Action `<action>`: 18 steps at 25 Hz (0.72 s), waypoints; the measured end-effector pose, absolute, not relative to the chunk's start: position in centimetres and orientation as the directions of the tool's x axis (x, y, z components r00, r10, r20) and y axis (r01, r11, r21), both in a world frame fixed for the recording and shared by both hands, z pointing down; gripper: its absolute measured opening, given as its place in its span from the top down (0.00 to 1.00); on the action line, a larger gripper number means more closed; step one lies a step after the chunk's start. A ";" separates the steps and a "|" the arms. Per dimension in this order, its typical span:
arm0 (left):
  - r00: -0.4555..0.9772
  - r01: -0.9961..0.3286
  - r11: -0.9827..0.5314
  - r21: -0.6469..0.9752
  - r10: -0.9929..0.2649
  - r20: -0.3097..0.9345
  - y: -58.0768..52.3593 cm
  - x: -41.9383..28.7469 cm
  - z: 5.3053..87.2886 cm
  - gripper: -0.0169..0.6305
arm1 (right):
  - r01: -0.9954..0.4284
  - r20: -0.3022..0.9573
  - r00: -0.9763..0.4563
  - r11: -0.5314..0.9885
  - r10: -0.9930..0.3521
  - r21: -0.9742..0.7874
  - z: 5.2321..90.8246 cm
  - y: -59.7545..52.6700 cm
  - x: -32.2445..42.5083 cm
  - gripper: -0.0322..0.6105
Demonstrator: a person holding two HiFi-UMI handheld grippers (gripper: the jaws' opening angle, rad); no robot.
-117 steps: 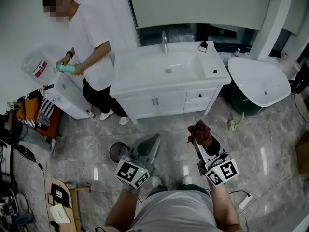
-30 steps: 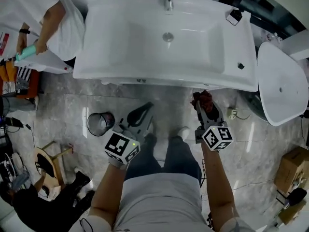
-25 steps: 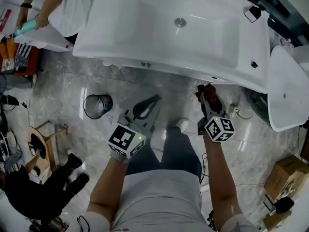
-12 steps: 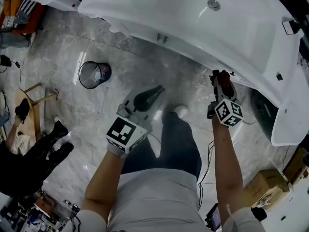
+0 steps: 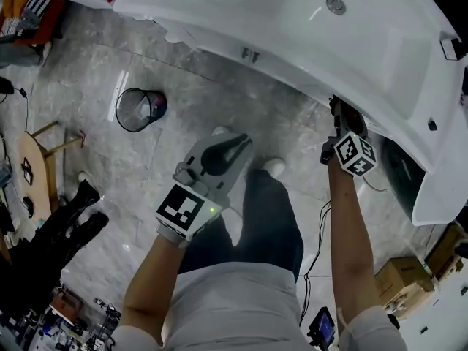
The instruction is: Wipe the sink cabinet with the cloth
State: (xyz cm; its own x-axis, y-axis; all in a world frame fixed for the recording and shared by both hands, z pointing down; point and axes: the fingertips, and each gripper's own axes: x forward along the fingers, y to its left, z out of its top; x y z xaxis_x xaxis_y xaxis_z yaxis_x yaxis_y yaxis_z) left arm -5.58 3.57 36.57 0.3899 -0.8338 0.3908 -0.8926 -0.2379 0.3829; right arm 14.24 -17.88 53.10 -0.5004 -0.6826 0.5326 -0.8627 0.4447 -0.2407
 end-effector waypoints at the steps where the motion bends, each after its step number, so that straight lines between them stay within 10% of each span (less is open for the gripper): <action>1: 0.390 -0.890 -0.235 0.391 -0.835 0.387 3.6 -5.4 36.7 0.95 | -0.864 0.535 -0.497 0.443 -0.683 -0.238 53.2 -18.3 14.4 0.67; 18: 0.252 -0.894 -0.050 0.446 -0.878 0.406 9.4 -4.6 43.5 0.95 | -0.854 0.490 -0.521 0.437 -0.699 -0.283 54.8 -18.5 14.6 0.67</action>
State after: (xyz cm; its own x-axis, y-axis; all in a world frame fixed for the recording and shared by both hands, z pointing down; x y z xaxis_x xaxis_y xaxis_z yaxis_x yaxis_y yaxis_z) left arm -4.61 9.39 43.46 0.2520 -0.8783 0.4062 -0.8937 -0.0502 0.4458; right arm 14.62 -18.54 54.82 -0.5207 -0.6991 0.4900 -0.8536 0.4371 -0.2834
